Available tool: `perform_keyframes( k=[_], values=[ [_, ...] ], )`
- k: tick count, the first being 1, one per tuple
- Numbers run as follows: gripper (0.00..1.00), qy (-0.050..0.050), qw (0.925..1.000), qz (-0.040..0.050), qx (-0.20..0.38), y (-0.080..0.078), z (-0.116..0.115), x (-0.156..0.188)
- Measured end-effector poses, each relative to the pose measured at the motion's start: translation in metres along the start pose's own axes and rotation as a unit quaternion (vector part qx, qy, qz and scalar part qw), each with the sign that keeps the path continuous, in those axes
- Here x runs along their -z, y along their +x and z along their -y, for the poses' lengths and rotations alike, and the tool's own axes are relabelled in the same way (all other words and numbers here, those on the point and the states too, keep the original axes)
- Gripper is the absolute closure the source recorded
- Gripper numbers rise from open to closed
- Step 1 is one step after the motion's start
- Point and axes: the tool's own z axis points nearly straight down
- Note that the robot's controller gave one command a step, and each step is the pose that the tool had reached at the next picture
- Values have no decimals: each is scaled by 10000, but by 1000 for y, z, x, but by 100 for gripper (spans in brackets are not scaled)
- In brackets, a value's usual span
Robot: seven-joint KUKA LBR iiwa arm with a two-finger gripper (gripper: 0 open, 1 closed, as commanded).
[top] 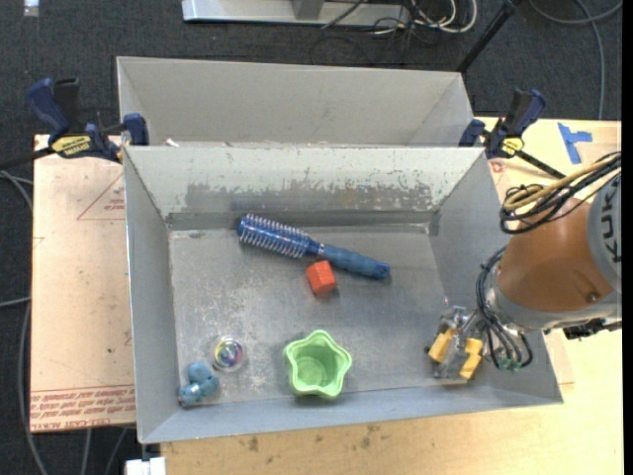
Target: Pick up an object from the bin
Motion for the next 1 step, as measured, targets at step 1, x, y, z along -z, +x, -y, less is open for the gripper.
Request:
perform_keyframes(
  k=[1],
  values=[
    [100,0,9999,55,107,-20,-8,131]
  ],
)
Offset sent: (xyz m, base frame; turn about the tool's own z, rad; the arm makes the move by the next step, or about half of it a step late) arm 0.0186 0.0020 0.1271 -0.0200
